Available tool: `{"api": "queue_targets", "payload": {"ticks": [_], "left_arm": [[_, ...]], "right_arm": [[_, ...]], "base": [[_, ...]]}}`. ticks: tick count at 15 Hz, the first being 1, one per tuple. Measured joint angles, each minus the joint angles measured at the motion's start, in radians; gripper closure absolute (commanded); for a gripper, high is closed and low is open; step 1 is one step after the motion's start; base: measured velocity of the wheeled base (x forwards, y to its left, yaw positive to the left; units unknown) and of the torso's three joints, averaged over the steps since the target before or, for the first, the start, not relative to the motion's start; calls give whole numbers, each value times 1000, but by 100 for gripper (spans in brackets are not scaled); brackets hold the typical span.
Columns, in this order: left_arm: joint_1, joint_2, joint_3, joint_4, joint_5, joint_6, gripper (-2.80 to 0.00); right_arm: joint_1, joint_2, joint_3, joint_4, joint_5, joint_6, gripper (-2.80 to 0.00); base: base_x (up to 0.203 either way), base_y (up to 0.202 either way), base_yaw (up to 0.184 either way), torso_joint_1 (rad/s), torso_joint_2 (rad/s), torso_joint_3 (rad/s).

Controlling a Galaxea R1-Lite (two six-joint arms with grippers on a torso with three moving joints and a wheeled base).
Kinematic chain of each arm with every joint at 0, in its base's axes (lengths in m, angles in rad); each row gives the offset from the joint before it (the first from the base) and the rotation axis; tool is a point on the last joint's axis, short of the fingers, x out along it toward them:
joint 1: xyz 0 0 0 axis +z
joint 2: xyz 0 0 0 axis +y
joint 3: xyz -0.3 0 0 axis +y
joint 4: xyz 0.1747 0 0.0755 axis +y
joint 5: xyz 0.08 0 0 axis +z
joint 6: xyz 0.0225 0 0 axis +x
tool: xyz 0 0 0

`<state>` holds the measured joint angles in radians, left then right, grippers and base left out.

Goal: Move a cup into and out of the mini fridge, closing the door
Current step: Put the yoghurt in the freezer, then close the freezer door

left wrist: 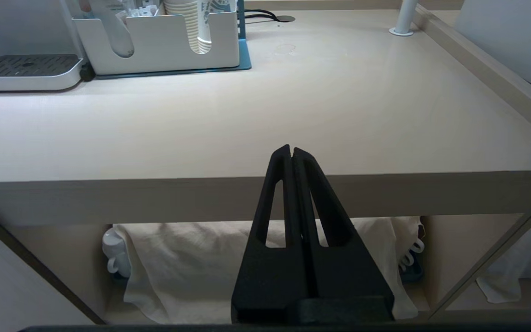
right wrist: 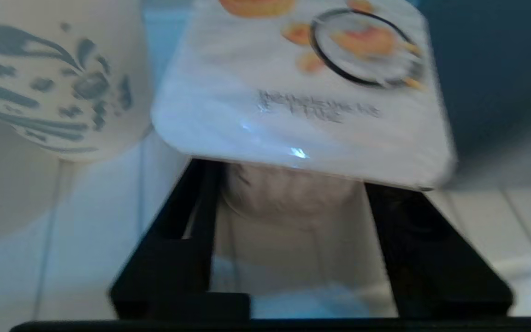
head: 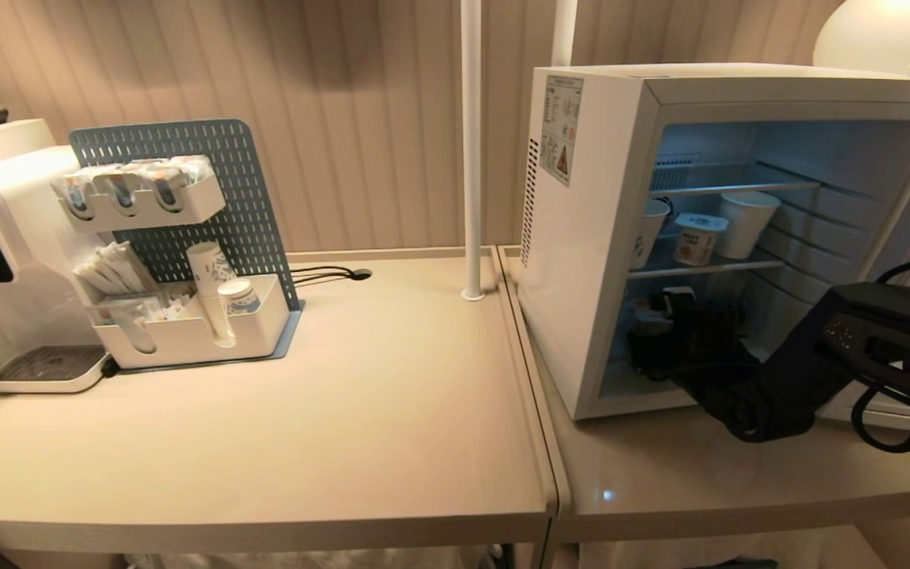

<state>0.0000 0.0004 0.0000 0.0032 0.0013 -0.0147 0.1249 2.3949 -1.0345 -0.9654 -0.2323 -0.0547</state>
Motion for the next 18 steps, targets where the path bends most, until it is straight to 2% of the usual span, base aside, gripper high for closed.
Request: {"api": "queue_targets", "payload": {"ticks": [4, 8, 10, 11, 15, 18], "left_arm": [[0, 0, 0, 0, 0, 0, 0], [0, 0, 0, 0, 0, 0, 0], [0, 0, 0, 0, 0, -1, 0], [0, 0, 0, 0, 0, 0, 0], [0, 0, 0, 0, 0, 0, 0], [0, 0, 0, 0, 0, 1, 0]], "right_arm": [[0, -78, 102, -3, 1, 16, -280], [13, -237, 331, -11, 30, 37, -280], [28, -341, 479, -62, 47, 47, -280], [38, -404, 562, -96, 50, 50, 0], [69, -720, 844, -162, 54, 55, 0], [77, -1045, 947, -38, 54, 75, 0]], "base": [[0, 0, 0, 0, 0, 0], [0, 0, 0, 0, 0, 0], [0, 0, 0, 0, 0, 0], [0, 0, 0, 0, 0, 0], [0, 0, 0, 0, 0, 0], [0, 0, 0, 0, 0, 0]]}}
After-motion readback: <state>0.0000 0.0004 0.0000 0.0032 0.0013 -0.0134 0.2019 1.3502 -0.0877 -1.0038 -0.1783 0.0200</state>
